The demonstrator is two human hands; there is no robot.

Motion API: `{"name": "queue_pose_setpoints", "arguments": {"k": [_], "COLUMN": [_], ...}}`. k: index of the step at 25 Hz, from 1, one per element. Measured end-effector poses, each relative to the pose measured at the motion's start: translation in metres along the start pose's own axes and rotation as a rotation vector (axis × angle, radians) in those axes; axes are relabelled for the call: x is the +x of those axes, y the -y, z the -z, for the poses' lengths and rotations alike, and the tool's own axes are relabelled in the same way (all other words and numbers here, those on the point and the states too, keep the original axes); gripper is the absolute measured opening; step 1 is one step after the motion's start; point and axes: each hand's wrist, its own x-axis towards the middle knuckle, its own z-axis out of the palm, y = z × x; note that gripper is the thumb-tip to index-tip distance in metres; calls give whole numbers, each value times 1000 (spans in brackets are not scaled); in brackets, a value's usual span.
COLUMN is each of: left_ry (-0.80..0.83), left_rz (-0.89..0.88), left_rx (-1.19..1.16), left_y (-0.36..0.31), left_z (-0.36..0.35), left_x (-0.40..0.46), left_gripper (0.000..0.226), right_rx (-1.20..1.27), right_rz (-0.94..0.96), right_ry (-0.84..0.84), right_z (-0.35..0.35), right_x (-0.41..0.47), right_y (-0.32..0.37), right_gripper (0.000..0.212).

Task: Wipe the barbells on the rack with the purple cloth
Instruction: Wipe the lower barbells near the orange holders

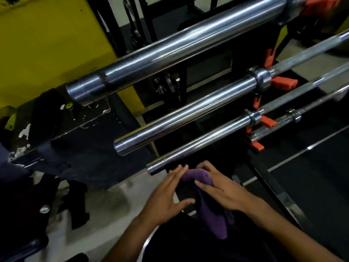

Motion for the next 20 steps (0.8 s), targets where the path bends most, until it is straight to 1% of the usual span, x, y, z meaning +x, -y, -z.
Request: {"name": "queue_pose_setpoints", "arguments": {"k": [1, 2, 3, 4, 5, 6, 7, 8, 9, 10, 11, 12, 13, 15, 16, 17, 18, 19, 20], "left_ry": [18, 19, 19, 33, 61, 92, 121, 147, 178, 207, 236, 274, 329, 470, 533, 561, 497, 342, 154], "left_rz": [35, 25, 1, -19, -41, -65, -82, -101, -127, -159, -201, -256, -312, -410, -452, -507, -587, -680, -775], "left_rx": [-82, -118, -101, -67, -29, -11, -19, -47, -68, -72, -52, -18, 27, 118, 162, 228, 282, 310, 327], "left_y": [2, 1, -1, -2, -1, 1, 4, 6, 7, 8, 6, 3, 1, 1, 3, 5, 6, 7, 12], "left_z": [-6, -7, -5, -2, 2, 4, 8, 11, 13, 15, 17, 19, 23, 31, 37, 50, 71, 97, 121], "left_x": [2, 7, 13, 20, 25, 29, 30, 31, 30, 28, 25, 22, 17, 6, -2, -11, -15, -13, -4], "left_gripper": [72, 58, 43, 29, 24, 26, 29, 30, 30, 30, 30, 30, 30, 37, 43, 47, 48, 47, 46], "right_rx": [6, -2, -18, -52, -71, -71, -15, 106, 344, 680, 1025, 1285, 1432, 1544, 1544, 1546, 1557, 1536, 1503], "right_rz": [-12, -23, -32, -42, -88, -173, -294, -442, -597, -701, -761, -748, -698, -578, -533, -449, -362, -281, -215], "right_ry": [1, -15, -51, -130, -253, -428, -629, -823, -950, -1002, -974, -912, -895, -1026, -1135, -1215, -1266, -1307, -1316], "right_z": [0, 0, 1, 2, 1, -5, -15, -30, -50, -74, -98, -120, -137, -155, -163, -168, -170, -169, -168], "right_x": [-7, -13, -19, -24, -29, -36, -43, -48, -49, -48, -45, -39, -28, -2, 9, 18, 23, 24, 23], "right_y": [2, 3, 2, -3, -7, -17, -22, -27, -30, -31, -24, -9, 8, 28, 32, 41, 49, 49, 53], "right_gripper": [26, 23, 22, 22, 24, 27, 35, 46, 60, 72, 74, 68, 63, 66, 66, 64, 63, 59, 50]}}
